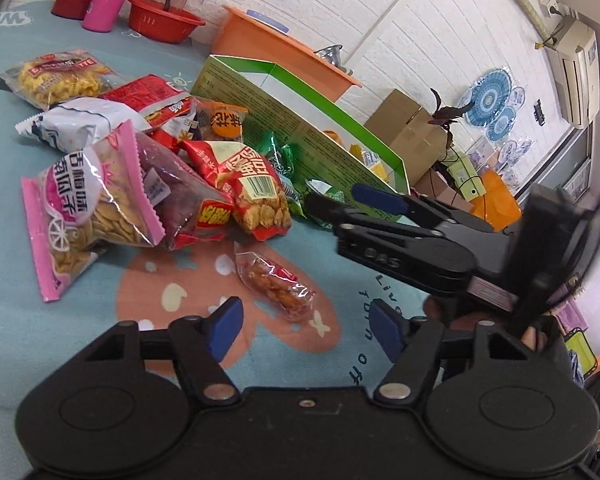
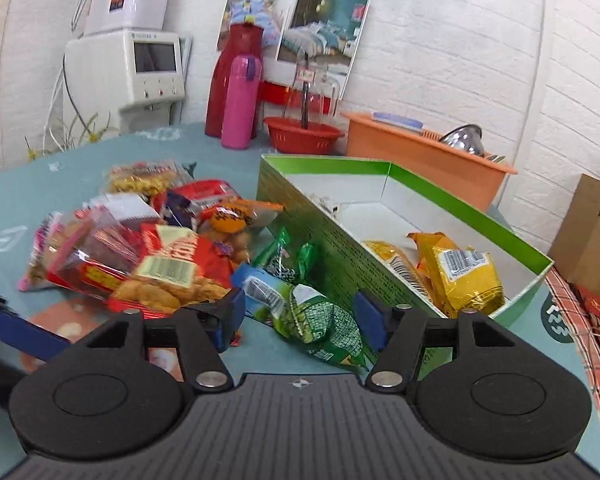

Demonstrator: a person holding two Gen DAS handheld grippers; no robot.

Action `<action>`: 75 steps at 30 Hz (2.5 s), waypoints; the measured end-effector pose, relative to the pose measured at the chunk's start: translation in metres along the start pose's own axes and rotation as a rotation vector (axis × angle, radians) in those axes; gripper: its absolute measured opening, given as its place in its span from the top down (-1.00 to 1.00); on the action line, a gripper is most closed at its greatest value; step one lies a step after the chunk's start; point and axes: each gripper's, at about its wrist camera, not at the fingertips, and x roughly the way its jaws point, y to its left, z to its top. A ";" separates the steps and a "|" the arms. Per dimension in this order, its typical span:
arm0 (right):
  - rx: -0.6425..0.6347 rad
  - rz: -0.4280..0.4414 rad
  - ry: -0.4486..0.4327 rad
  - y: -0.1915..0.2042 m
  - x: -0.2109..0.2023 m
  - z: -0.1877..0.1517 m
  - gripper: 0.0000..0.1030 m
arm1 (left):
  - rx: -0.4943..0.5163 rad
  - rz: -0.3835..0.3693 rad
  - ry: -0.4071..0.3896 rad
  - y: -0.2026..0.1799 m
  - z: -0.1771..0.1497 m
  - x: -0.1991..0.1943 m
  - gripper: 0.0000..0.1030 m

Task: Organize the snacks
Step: 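Move both tools back toward the snack pile, then grasp a small red-label packet with the left tool while the right tool grasps a green snack bag, then carry both snacks over the green box and open both tools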

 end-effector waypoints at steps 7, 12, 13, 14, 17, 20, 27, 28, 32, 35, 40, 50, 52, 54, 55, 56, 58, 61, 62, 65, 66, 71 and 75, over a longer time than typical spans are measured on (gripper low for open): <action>0.005 -0.034 0.057 -0.004 0.003 -0.010 -0.41 | -0.003 0.031 0.006 -0.005 0.011 0.015 -0.68; 0.049 -0.009 0.066 -0.005 -0.027 -0.022 -0.38 | 0.036 0.072 0.007 -0.013 0.017 0.035 -0.69; 0.060 -0.006 0.064 -0.006 -0.031 -0.025 -0.38 | 0.043 0.082 0.013 -0.014 0.018 0.040 -0.69; 0.077 -0.001 0.060 -0.006 -0.035 -0.028 -0.38 | 0.057 0.085 0.005 -0.015 0.019 0.043 -0.68; 0.102 -0.002 0.053 -0.007 -0.043 -0.033 -0.38 | 0.099 0.107 0.015 -0.020 0.022 0.052 -0.63; 0.116 -0.006 0.048 -0.009 -0.046 -0.035 -0.39 | 0.133 0.107 0.032 -0.023 0.020 0.057 -0.60; 0.125 -0.003 0.032 -0.010 -0.045 -0.040 -0.45 | 0.188 0.125 0.025 -0.029 0.015 0.058 -0.61; 0.125 -0.004 0.032 -0.010 -0.044 -0.040 -0.45 | 0.196 0.127 0.029 -0.029 0.014 0.058 -0.60; 0.127 0.002 0.032 -0.011 -0.046 -0.041 -0.36 | 0.188 0.100 0.057 -0.027 0.011 0.056 -0.53; 0.154 -0.007 0.028 -0.013 -0.050 -0.037 -0.29 | 0.180 0.070 0.054 -0.028 0.012 0.049 -0.52; 0.174 -0.003 -0.030 -0.016 -0.065 -0.026 -0.28 | 0.189 0.008 -0.010 -0.039 0.029 0.027 -0.52; 0.186 -0.069 -0.175 -0.039 -0.065 0.018 -0.28 | 0.210 -0.053 -0.147 -0.060 0.100 0.028 -0.52; 0.191 -0.086 -0.181 -0.045 -0.057 0.022 -0.29 | 0.194 -0.061 -0.152 -0.059 0.115 0.038 -0.52; 0.194 -0.095 -0.178 -0.050 -0.048 0.025 -0.29 | 0.188 -0.050 -0.160 -0.058 0.127 0.051 -0.52; 0.194 -0.098 -0.176 -0.052 -0.043 0.025 -0.29 | 0.185 -0.040 -0.167 -0.057 0.135 0.058 -0.52; 0.195 -0.101 -0.173 -0.055 -0.037 0.026 -0.29 | 0.181 -0.032 -0.175 -0.054 0.142 0.065 -0.52; 0.192 -0.112 -0.166 -0.059 -0.026 0.027 -0.29 | 0.175 -0.023 -0.184 -0.049 0.153 0.077 -0.53; 0.185 -0.128 -0.159 -0.065 -0.007 0.030 -0.29 | 0.171 -0.015 -0.174 -0.044 0.163 0.094 -0.53; 0.188 -0.130 -0.156 -0.068 -0.001 0.031 -0.29 | 0.171 -0.014 -0.169 -0.042 0.165 0.100 -0.53; 0.195 -0.127 -0.144 -0.075 0.015 0.033 -0.29 | 0.162 -0.012 -0.150 -0.037 0.171 0.116 -0.53; 0.194 -0.128 -0.140 -0.075 0.019 0.034 -0.29 | 0.160 -0.010 -0.143 -0.035 0.173 0.121 -0.53; 0.165 -0.117 -0.123 -0.074 0.041 0.034 -0.57 | 0.179 0.025 -0.116 -0.025 0.176 0.143 -1.00; 0.139 -0.142 -0.092 -0.070 0.045 0.028 -1.00 | 0.176 0.073 -0.140 -0.021 0.172 0.141 -1.00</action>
